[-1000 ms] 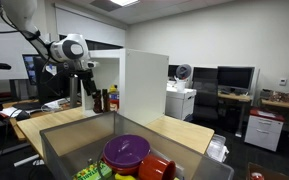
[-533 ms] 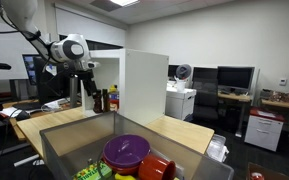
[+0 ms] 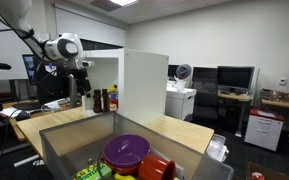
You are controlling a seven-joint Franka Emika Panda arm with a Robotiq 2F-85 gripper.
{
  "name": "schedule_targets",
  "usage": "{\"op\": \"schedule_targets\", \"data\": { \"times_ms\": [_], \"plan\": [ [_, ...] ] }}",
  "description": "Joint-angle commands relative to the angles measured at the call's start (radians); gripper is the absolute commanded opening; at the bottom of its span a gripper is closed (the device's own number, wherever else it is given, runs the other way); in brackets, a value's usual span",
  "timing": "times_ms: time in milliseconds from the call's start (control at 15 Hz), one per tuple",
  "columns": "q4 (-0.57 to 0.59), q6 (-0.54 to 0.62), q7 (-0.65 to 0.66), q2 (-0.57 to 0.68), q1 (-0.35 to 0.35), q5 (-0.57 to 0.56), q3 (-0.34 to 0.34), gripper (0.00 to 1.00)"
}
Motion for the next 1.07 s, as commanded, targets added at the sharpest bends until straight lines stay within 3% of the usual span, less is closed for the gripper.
{"op": "schedule_targets", "data": {
  "times_ms": [0, 867, 933, 1000],
  "plan": [
    [-0.099, -0.048, -0.028, -0.104, 0.021, 0.053, 0.047, 1.00],
    [-0.311, -0.172, -0.057, -0.413, 0.077, 0.217, 0.180, 1.00],
    [-0.258, -0.132, -0.010, -0.303, 0.043, 0.178, 0.180, 1.00],
    [-0.269, -0.149, -0.013, -0.338, 0.051, 0.187, 0.193, 1.00]
  ]
}}
